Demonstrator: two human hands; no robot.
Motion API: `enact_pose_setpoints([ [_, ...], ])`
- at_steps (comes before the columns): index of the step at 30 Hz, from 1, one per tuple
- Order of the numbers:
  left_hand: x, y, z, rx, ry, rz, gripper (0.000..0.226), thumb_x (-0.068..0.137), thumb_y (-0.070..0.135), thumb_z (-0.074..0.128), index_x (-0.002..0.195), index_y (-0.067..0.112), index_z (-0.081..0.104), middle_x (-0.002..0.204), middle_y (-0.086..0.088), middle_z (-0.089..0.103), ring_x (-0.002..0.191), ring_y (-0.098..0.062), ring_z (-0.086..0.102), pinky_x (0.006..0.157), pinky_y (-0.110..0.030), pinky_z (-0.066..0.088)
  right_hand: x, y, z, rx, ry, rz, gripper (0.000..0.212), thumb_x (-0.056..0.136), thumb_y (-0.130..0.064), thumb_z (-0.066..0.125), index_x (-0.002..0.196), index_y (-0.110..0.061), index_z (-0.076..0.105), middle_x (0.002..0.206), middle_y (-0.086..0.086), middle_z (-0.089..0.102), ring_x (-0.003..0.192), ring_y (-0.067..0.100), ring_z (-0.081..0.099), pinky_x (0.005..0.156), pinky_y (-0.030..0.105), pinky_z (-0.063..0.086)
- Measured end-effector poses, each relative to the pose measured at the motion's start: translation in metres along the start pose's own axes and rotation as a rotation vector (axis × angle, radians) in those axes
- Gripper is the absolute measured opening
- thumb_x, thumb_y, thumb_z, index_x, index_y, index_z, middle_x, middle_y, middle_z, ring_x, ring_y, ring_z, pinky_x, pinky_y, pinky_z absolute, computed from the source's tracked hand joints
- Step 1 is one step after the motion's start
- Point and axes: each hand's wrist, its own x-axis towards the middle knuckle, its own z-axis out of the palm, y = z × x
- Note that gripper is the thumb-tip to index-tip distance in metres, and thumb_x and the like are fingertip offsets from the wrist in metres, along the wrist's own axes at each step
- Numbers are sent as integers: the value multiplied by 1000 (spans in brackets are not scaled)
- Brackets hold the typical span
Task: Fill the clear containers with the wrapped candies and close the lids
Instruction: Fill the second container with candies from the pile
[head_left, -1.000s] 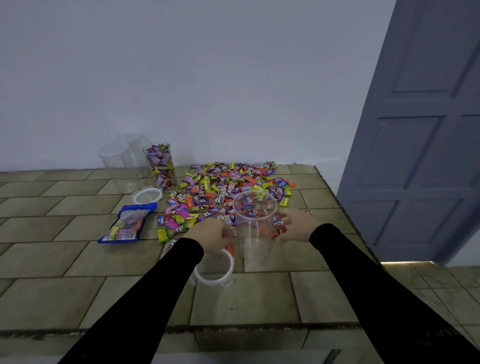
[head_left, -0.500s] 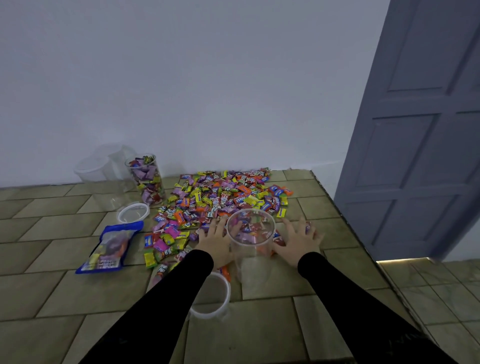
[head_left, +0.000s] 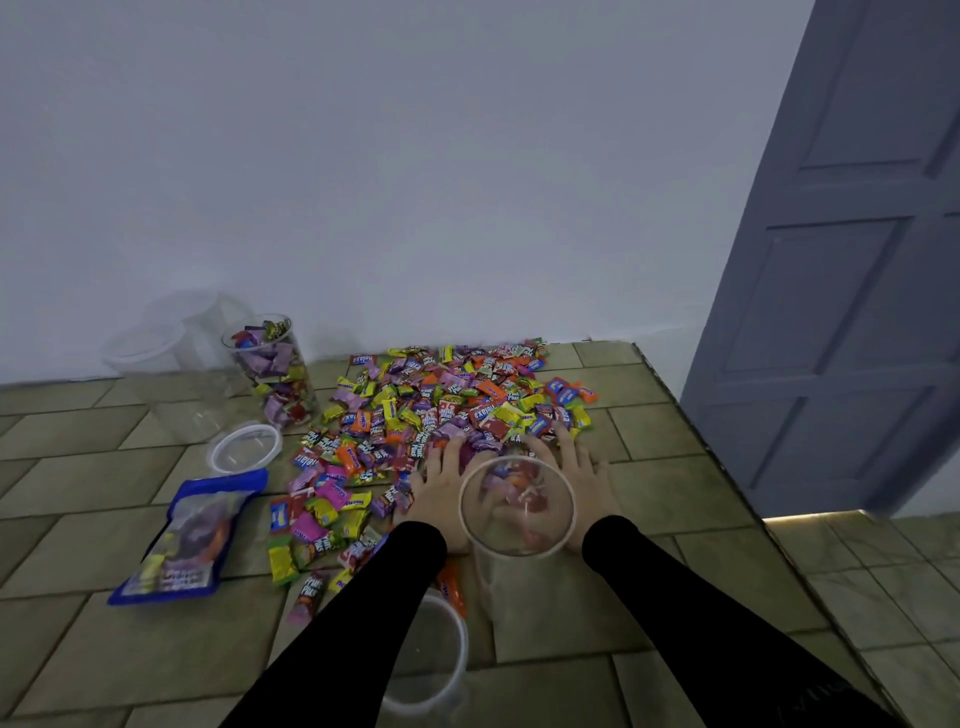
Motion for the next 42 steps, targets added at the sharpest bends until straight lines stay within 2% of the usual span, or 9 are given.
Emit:
enact_pose_setpoints([
  [6,7,-5,-3,-123,67,-35,39,99,47,39,135,34,39,139,-8,27,129,-30,26,104,-49,26,24,-4,5,-44,-21,-7,99,61,-90,15,149,-44,11,158,6,11,137,34,24,104,54,27],
  [8,9,-6,-1,-177,64,-58,38,98,49,39,132,33,41,134,-8,30,126,-30,29,103,-47,29,27,-2,7,-81,18,-3,76,78,-78,15,145,-44,24,154,5,22,131,32,31,101,48,31],
  [12,12,-5,-4,-209,53,-104,38,96,49,44,127,27,44,132,-8,31,124,-30,30,101,-44,30,24,-7,7,33,101,-46,74,75,-58,9,126,-27,53,129,8,46,114,34,43,86,40,39],
  [15,12,-3,-7,-209,50,-121,37,94,41,50,126,22,44,135,-9,29,125,-30,31,100,-43,30,23,-8,7,60,26,-19,40,93,-42,31,120,-22,52,122,6,46,109,31,44,84,35,37],
  [20,12,-5,-6,-110,-6,-127,40,89,39,54,124,22,45,132,-6,31,126,-30,32,87,-40,33,29,-8,8,148,-16,-28,26,95,-40,41,111,-21,48,119,7,48,107,33,48,83,36,38],
  [28,3,3,-10,-239,-11,-182,24,94,33,49,112,18,41,125,-10,39,119,-30,38,89,-38,32,22,-14,-5,159,-56,-38,29,98,-32,39,120,-15,47,123,14,45,109,36,51,83,35,41],
  [32,-2,3,-15,-288,1,-155,23,93,34,52,109,18,45,120,-10,45,113,-29,42,91,-39,33,25,-11,-10,257,-76,-70,17,96,-27,44,106,-15,50,114,12,50,105,33,53,76,31,36],
  [38,-8,-2,-17,-405,16,-119,14,89,37,52,91,25,46,101,-7,58,96,-30,53,82,-43,44,25,-14,-14,612,118,-10,11,94,-27,55,92,-17,53,96,10,58,93,26,53,72,31,36],
  [42,-9,-3,-23,-567,172,-86,15,92,27,54,82,26,43,87,-4,55,84,-23,51,67,-34,39,24,-14,-29,746,214,-4,18,95,-30,57,96,-13,57,98,7,61,92,21,56,75,31,41],
])
